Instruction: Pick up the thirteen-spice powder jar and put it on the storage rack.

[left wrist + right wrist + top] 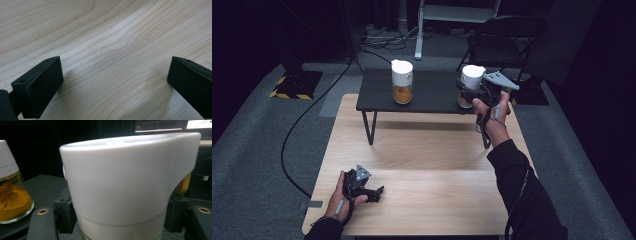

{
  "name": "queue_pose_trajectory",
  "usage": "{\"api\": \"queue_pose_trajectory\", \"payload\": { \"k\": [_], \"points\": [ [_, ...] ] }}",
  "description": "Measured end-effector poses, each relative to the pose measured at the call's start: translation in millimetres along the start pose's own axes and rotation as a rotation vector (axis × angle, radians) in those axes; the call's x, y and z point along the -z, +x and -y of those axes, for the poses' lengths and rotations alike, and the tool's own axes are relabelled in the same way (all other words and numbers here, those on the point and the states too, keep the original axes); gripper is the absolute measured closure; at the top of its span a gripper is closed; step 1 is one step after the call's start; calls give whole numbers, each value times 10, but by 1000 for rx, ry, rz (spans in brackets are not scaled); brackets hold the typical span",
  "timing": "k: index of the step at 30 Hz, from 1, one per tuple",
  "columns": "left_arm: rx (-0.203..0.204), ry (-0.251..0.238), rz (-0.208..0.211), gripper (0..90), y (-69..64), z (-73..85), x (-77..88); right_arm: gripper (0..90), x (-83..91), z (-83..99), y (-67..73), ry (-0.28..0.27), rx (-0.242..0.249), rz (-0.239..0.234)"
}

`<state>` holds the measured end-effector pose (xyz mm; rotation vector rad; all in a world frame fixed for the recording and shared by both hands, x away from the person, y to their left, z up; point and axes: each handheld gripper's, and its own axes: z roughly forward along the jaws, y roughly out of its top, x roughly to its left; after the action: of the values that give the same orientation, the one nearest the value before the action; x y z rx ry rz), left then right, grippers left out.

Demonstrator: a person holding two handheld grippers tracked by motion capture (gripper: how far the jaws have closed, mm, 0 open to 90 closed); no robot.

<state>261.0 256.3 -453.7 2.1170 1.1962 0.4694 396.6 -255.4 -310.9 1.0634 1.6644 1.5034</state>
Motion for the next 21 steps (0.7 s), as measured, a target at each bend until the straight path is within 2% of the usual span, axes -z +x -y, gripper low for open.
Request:
{"api": "queue_pose_trajectory", "payload": {
  "k": [5, 9, 12, 21],
  "points": [
    [0, 0, 0, 4, 0, 0, 0, 289, 22, 33, -28, -7, 9, -7],
    [0, 0, 0, 5, 0, 1, 0, 297, 39, 34, -24, 1, 38, -4],
    [0, 0, 0, 5, 0, 1, 0, 297, 47, 19, -41, 7, 30, -7],
    [0, 0, 0, 5, 0, 0, 0, 267, 45, 0, -35, 21, 47, -5]
  ]
}}
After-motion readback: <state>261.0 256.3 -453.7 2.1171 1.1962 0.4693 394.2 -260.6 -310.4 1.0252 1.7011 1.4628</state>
